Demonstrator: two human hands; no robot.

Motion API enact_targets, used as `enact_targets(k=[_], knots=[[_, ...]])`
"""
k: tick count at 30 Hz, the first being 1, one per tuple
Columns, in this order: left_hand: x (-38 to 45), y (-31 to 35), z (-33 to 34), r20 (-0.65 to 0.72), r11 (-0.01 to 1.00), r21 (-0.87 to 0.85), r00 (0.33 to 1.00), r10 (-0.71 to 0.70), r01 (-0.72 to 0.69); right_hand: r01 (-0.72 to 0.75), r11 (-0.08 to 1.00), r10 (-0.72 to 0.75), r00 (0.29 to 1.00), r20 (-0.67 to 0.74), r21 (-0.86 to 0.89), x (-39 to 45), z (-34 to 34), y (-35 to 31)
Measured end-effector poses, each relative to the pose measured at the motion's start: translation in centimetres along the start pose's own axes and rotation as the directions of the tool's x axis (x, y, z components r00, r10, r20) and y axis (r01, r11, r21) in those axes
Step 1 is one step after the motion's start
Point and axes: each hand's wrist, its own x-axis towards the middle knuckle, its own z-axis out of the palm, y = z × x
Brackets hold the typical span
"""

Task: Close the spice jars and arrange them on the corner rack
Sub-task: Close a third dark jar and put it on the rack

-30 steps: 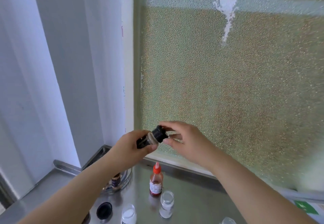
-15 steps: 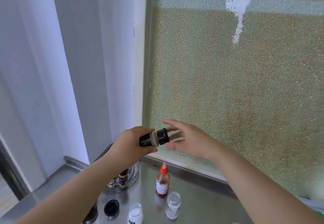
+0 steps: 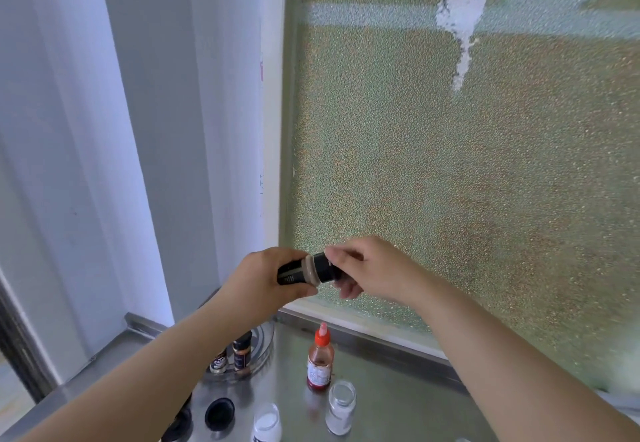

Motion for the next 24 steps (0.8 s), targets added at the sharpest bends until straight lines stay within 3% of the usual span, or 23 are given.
enact_targets(k=[4,8,13,17,20,24], knots=[[0.1,-0.1,-0.3,-0.008,1.0,-0.018,1.0,0.003,-0.003,0.042,0.997,-0.037,0.996,0.078,-0.064,-0.7,-0.8,0.1],[0.0,-0.3,-0.2,-0.004,0.999,-0.01,0.999,0.034,-0.035,0.108,0.99,-0.109,0.994,0.0,-0.095,-0.7,-0.2,0.5],[-0.9,-1.6,0.4,-0.001,0.999,0.002,0.999,0.043,-0.043,0.132,0.985,-0.128,0.991,0.042,-0.114,-0.6,1.4,0.4],[-1.3,-2.9,0.6,-0.027,1.0,0.001,1.0,-0.016,0.016,0.114,0.989,-0.112,0.993,0.019,-0.091,0.0,3.5,0.8],[-1.3,-4.5,1.0,-0.056,0.988,-0.099,0.991,-0.124,0.118,0.109,0.991,-0.118,0.984,-0.132,-0.078,1.1,5.7,0.8],[-1.8,-8.1,1.7,0.048,0.962,-0.125,0.97,-0.237,0.241,0.09,0.992,-0.103,0.983,-0.155,-0.091,3.2,8.5,1.5]])
